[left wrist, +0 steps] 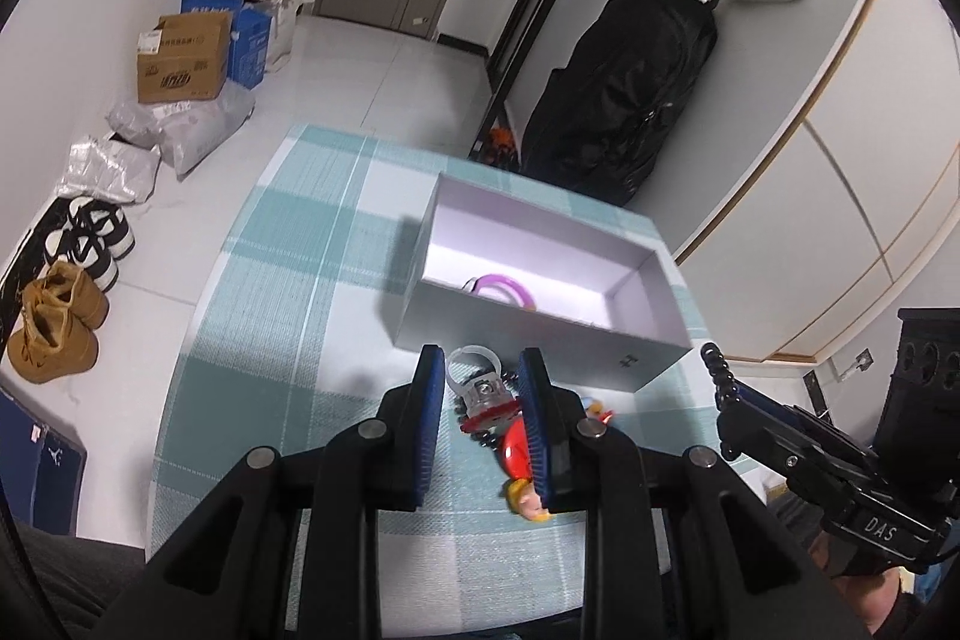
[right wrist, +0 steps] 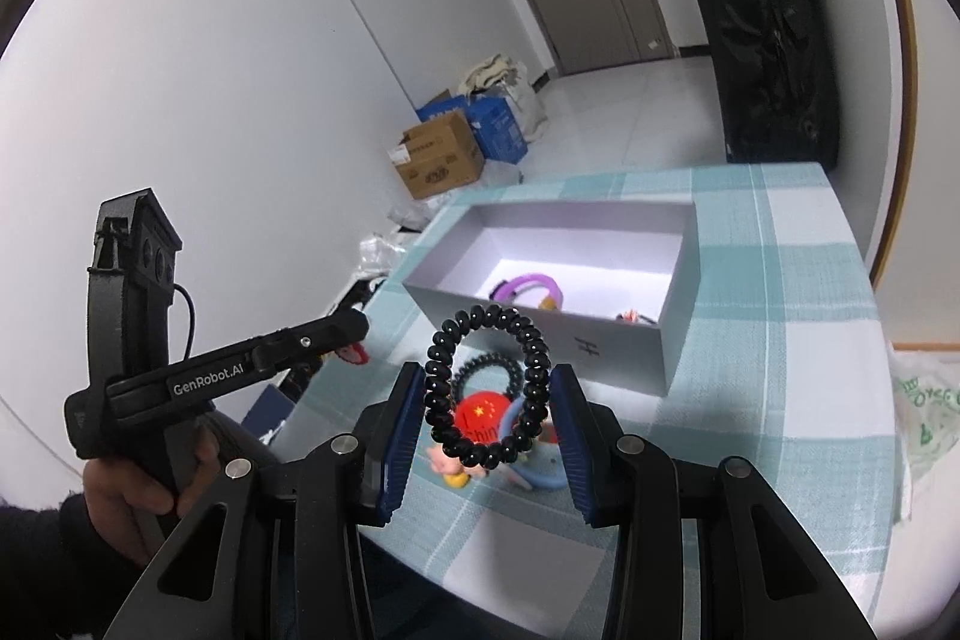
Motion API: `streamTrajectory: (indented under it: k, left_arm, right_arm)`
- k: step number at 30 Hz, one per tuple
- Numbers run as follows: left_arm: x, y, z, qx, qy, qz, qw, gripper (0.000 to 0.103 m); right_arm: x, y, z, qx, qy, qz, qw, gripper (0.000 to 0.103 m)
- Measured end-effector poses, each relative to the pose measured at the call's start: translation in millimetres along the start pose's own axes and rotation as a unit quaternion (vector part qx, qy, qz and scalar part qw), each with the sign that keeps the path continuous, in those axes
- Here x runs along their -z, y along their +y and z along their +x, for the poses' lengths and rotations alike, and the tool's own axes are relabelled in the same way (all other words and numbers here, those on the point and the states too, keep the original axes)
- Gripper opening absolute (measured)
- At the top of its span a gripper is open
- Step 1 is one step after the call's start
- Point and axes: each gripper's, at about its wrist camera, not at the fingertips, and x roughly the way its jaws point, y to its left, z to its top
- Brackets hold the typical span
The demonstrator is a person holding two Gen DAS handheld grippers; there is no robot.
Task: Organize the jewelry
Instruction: 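Lift the bracelet with the right tool while the left tool grasps the red pacifier charm, then carry the bracelet into the box with the right tool while the left tool releases the charm there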
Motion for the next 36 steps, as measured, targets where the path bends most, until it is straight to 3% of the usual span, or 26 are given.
streamTrajectory:
  k: [9,20,28,36]
  left_arm:
    - [-29.4,0.6,-12.9,0.039,-0.017,-0.018,0.9989,0.02]
    - [-57.8,-16.1,11.7,0.059,-0.009,0.012,0.9981,0.02]
    - [-65.9,-19.7,36.4,0.055,0.011,0.026,0.9981,0.02]
    - [-70.5,-10.8,58.7,0.049,0.035,0.023,0.998,0.02]
  right_arm:
    - [-14.8,3.2,-9.9,-0.004,-0.019,-0.005,1.0,0.041]
    - [-53.1,-5.6,-6.6,-0.009,-0.027,-0.014,1.0,0.041]
    - [-80.0,-21.0,16.1,-0.006,-0.012,-0.034,0.999,0.041]
    - [-83.7,-39.3,40.8,-0.012,0.003,-0.023,1.0,0.041]
